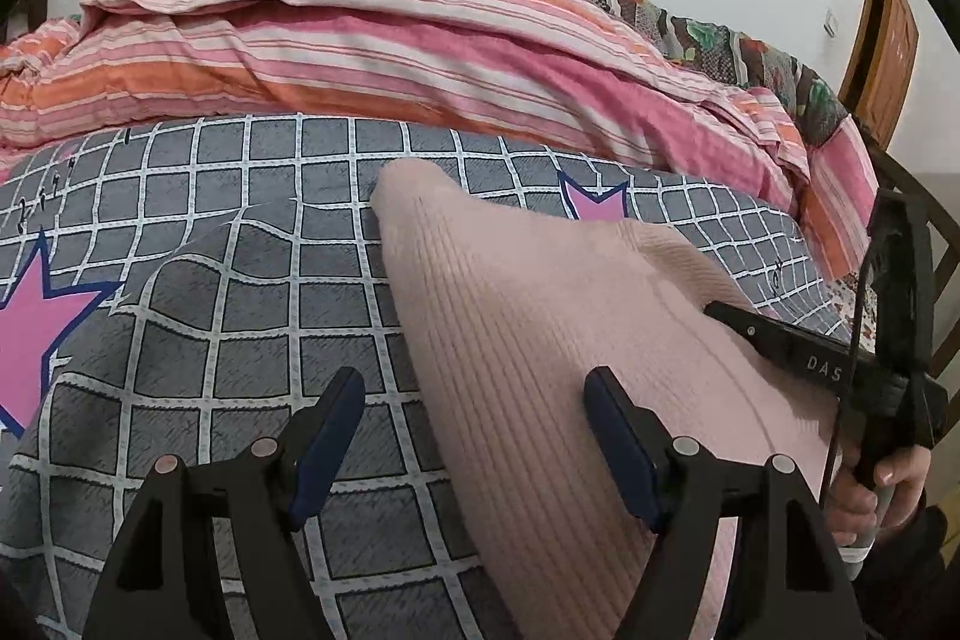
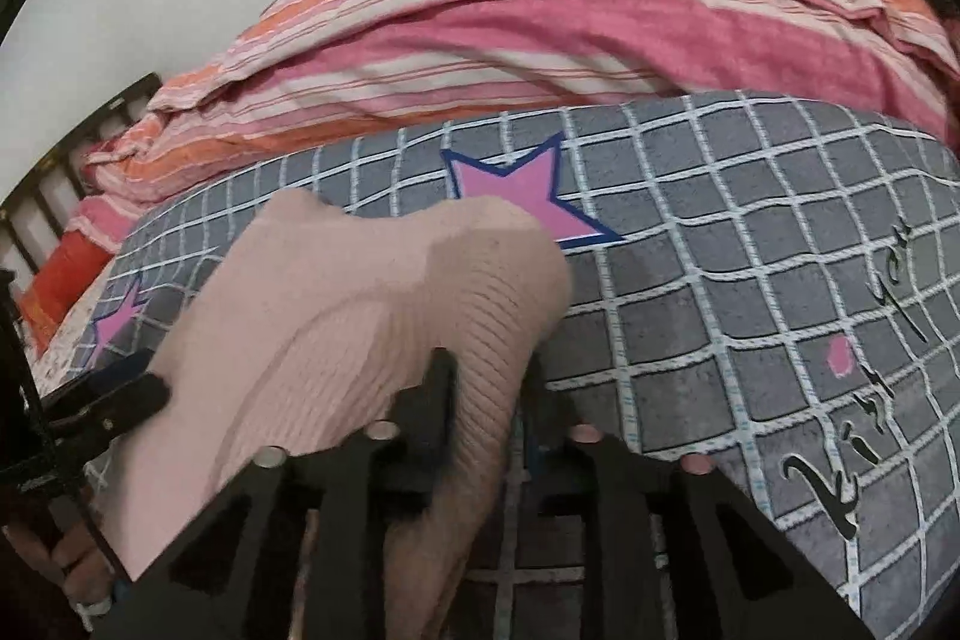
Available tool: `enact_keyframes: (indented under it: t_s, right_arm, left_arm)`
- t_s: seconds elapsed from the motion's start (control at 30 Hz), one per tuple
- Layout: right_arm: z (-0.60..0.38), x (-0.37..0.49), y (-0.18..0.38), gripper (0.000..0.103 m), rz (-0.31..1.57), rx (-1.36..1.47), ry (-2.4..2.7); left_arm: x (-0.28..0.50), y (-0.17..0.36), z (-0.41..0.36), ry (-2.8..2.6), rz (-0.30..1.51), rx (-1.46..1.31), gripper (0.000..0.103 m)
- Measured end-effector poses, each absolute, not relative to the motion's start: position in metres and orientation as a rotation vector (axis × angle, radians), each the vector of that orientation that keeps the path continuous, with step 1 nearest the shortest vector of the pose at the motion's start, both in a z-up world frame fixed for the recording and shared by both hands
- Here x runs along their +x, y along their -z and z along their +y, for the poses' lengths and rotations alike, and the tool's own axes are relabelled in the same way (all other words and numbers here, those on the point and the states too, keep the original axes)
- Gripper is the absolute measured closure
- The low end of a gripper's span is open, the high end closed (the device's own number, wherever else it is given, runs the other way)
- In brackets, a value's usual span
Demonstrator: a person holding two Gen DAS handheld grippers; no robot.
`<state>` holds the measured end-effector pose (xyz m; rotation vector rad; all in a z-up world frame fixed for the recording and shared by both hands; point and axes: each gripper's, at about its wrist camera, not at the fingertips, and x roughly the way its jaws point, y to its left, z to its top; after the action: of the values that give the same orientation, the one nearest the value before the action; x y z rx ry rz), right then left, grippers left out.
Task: Fold small clothes
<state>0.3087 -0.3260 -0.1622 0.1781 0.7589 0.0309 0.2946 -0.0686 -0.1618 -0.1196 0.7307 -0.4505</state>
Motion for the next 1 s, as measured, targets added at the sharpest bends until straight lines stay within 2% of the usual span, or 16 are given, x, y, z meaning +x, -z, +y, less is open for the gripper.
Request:
enact_keyframes:
  t_s: [0.23,0.27,0.73,0.8,0.83,0.87,1.0]
  right_arm:
    - [-0.342,0.282,0.154,0.072,0.742,0.224,-0.030]
    - [-0.341,0.275,0.151,0.069,0.729,0.212,-0.024]
    - [-0.328,0.190,0.135,0.068,0.718,0.186,0.067]
    - [-0.325,0.177,0.126,0.059,0.720,0.165,0.073]
    - [-0.323,0.171,0.123,0.048,0.720,0.159,0.078]
    - [-0.322,0.165,0.118,0.042,0.719,0.154,0.085]
    - [-0.315,0.139,0.101,0.039,0.713,0.137,0.117]
  left_arm:
    - [0.282,0.160,-0.063,0.457,0.713,-0.107,0.029]
    - [0.280,0.160,-0.062,0.459,0.711,-0.108,0.029]
    - [0.223,0.142,-0.065,0.430,0.722,-0.087,0.030]
    - [0.206,0.133,-0.065,0.403,0.724,-0.083,0.030]
    - [0.199,0.129,-0.065,0.392,0.725,-0.086,0.030]
    - [0.191,0.124,-0.064,0.383,0.723,-0.088,0.030]
    - [0.158,0.099,-0.061,0.334,0.698,-0.071,0.029]
